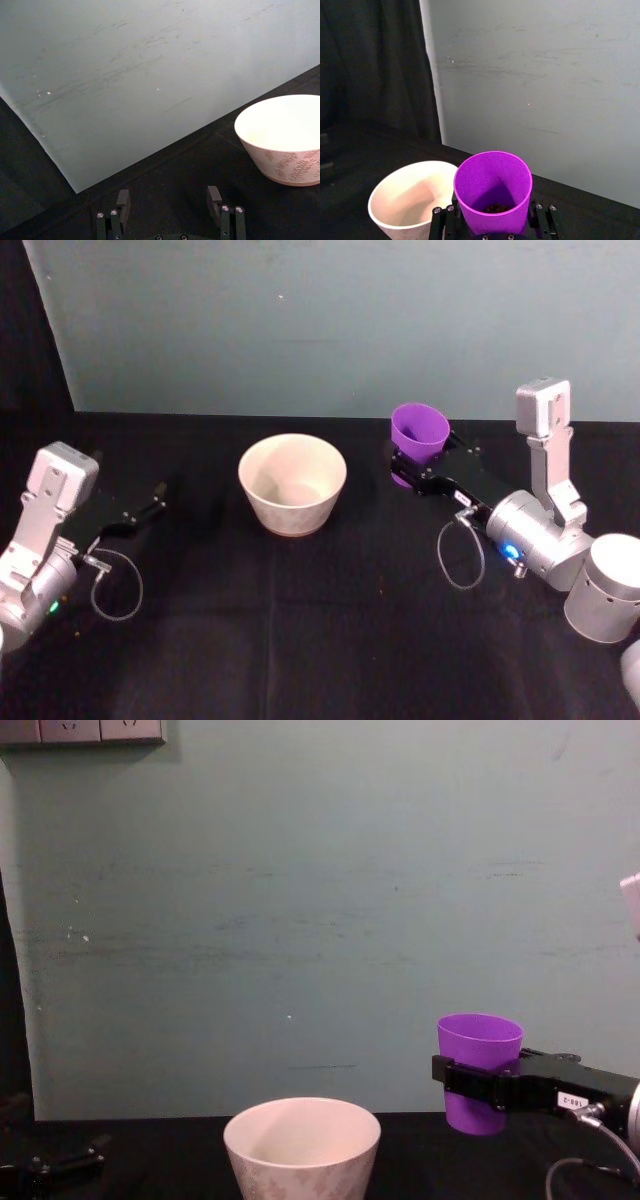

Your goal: Pick up the cup and pour the mung beans from the cup into the bowl.

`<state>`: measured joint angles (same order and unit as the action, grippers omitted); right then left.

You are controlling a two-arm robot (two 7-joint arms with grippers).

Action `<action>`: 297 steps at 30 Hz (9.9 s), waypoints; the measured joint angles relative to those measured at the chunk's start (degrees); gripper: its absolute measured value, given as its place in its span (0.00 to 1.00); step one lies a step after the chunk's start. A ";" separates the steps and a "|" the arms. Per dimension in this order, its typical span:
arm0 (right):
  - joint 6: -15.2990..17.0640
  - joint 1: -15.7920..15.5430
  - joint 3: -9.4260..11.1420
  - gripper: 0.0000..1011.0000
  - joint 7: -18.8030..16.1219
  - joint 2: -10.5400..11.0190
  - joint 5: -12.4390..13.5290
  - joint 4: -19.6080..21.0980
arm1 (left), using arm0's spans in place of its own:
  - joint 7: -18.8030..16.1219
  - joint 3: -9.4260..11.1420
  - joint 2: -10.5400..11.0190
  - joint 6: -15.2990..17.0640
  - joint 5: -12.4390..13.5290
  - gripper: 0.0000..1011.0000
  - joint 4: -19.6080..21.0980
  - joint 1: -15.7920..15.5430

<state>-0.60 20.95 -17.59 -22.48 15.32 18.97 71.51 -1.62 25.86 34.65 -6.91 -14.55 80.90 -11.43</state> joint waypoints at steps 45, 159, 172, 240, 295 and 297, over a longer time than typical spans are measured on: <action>-0.01 0.00 0.00 0.72 0.00 0.00 -0.04 -0.01 | 0.00 0.00 0.00 0.00 0.00 1.00 0.00 0.00; 18.46 12.02 -18.06 0.72 3.81 4.41 -36.60 8.41 | 0.00 0.00 0.00 0.00 0.00 1.00 0.00 0.00; 20.10 14.79 -23.37 0.72 2.97 4.35 -46.31 8.51 | 0.00 0.00 0.00 0.00 0.00 1.00 0.00 0.00; 20.97 19.90 -31.23 0.72 -4.29 0.71 -72.47 7.14 | 0.00 0.00 0.00 0.00 0.00 1.00 0.00 0.00; 16.53 20.02 -32.15 0.72 -3.95 -5.78 -83.64 -2.57 | 0.00 0.00 0.00 0.00 0.00 1.00 0.00 0.00; 16.50 19.98 -32.12 0.72 -4.00 -5.82 -83.76 -2.61 | 0.00 0.00 0.00 0.00 0.00 1.00 0.00 0.00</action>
<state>15.90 40.93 -49.70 -26.47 9.50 -64.79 68.90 -1.62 25.86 34.65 -6.91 -14.55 80.90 -11.43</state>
